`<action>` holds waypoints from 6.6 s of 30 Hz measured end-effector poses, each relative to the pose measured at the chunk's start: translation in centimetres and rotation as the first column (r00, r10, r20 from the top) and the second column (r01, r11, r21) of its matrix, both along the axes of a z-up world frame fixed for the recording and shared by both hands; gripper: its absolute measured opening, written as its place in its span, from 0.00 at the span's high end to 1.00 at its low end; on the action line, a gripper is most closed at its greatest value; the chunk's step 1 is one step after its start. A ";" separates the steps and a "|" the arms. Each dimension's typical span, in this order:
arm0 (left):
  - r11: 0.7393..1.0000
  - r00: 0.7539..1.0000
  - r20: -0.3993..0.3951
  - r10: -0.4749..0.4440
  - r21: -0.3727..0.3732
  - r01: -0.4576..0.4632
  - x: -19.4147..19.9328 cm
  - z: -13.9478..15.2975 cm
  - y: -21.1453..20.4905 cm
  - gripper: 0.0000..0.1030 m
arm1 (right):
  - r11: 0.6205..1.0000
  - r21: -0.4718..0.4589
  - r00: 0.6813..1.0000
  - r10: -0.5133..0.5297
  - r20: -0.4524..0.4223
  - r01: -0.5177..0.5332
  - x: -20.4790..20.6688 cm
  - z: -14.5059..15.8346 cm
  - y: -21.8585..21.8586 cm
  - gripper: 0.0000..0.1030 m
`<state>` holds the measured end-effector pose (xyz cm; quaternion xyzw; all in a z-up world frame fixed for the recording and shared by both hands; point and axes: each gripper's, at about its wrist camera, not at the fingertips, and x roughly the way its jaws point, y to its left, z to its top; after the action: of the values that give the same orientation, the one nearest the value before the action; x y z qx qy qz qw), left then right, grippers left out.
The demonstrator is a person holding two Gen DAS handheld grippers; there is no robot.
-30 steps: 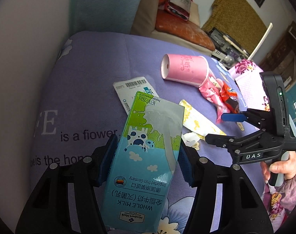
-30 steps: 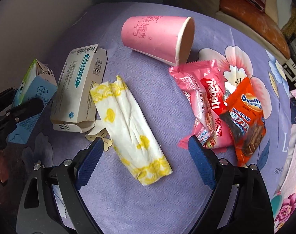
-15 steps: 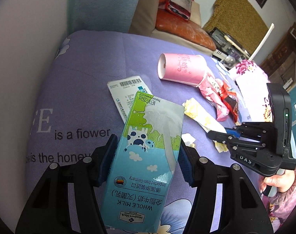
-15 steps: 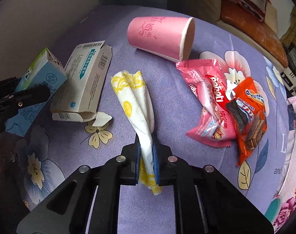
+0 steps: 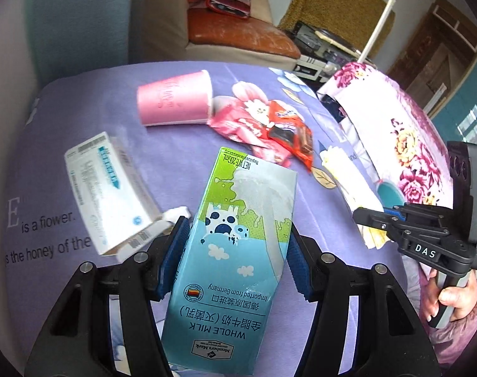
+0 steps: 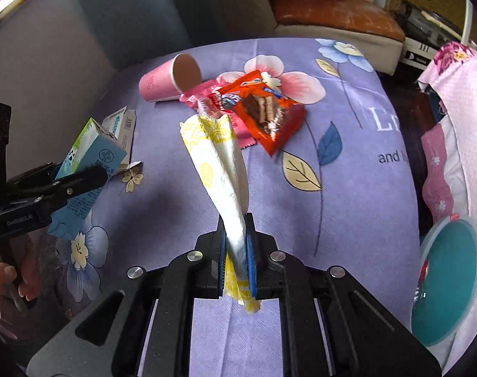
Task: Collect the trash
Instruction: 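Lift and carry the milk carton and pad over the teal bin, then open the left tool to drop the milk carton into the bin, then open the right tool to drop the yellow-print pad into the bin, then move both tools back over the table toward the pink cup and candy wrappers, then grasp the orange Oreo wafer bag with right tool while left tool grasps the pink candy wrapper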
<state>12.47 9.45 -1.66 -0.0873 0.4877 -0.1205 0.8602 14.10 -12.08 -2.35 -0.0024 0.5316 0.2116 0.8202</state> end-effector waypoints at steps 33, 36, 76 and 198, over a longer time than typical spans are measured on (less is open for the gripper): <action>0.902 0.907 -0.068 -0.416 0.094 0.421 1.0 -1.8 -33.9 0.41 | 0.845 0.135 0.851 -0.525 0.029 0.517 -7.4 -0.7 -31.3 0.90; 0.891 0.895 -0.068 -0.440 0.092 0.445 1.0 -1.9 -35.9 0.41 | 0.825 0.133 0.830 -0.557 0.027 0.550 -7.9 -1.0 -33.1 0.90; 0.886 0.885 -0.128 -0.447 0.070 0.458 3.5 -5.3 -39.4 0.11 | 0.774 0.067 0.777 -0.629 -0.028 0.629 -6.5 -3.0 -36.7 0.90; 0.986 1.000 -0.007 -0.027 0.167 0.027 7.5 -3.6 -14.2 0.78 | 0.945 0.131 0.954 -0.296 -0.055 0.301 6.2 -2.1 -15.3 0.59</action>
<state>19.98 -4.79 -5.30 -0.0087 0.4994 -0.0907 0.8616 20.26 -27.40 -4.43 0.1384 0.5238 0.1213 0.8317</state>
